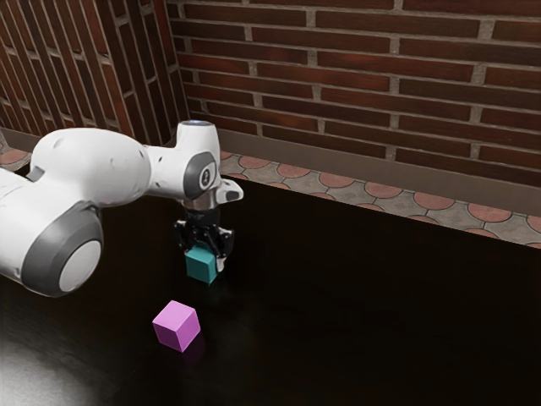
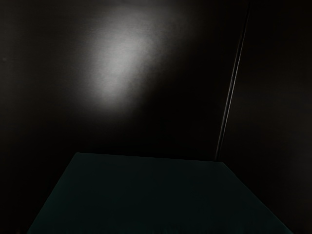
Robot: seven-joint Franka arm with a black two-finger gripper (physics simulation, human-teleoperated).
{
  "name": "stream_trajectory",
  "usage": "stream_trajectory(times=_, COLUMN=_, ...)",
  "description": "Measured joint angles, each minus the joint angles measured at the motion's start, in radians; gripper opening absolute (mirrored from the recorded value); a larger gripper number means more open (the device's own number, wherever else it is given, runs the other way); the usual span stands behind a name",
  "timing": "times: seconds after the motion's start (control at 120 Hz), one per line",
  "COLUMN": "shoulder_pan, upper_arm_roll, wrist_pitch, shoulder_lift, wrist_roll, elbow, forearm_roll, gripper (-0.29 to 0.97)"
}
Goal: Pick up the blue block with one arm, and put the blue block on the pink block with one arm
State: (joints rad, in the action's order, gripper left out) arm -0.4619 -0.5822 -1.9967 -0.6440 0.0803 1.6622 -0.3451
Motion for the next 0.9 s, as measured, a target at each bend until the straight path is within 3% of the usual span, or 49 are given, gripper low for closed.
stream_trajectory(times=0.208, shoulder_pan=-0.052, upper_arm_roll=-0.029, wrist_pitch=0.039, shoulder_lift=0.149, wrist_roll=0.021, elbow=0.081, forearm_roll=0.036, gripper=0.39)
stream_trajectory(times=0.4, shoulder_pan=-0.165, upper_arm_roll=-0.142, wrist_pitch=0.071, shoulder_lift=0.326, wrist_roll=0.048, elbow=0.239, forearm_roll=0.102, gripper=0.4)
stream_trajectory(times=0.658, shoulder_pan=-0.517, upper_arm_roll=-0.452, wrist_pitch=0.109, shoulder_lift=0.427, wrist_roll=0.074, elbow=0.348, forearm_roll=0.14, gripper=0.39)
stream_trajectory(times=0.9, shoulder_pan=-0.562, upper_arm_roll=-0.489, wrist_pitch=0.165, shoulder_lift=0.508, wrist_roll=0.09, elbow=0.429, forearm_roll=0.191, gripper=0.4)
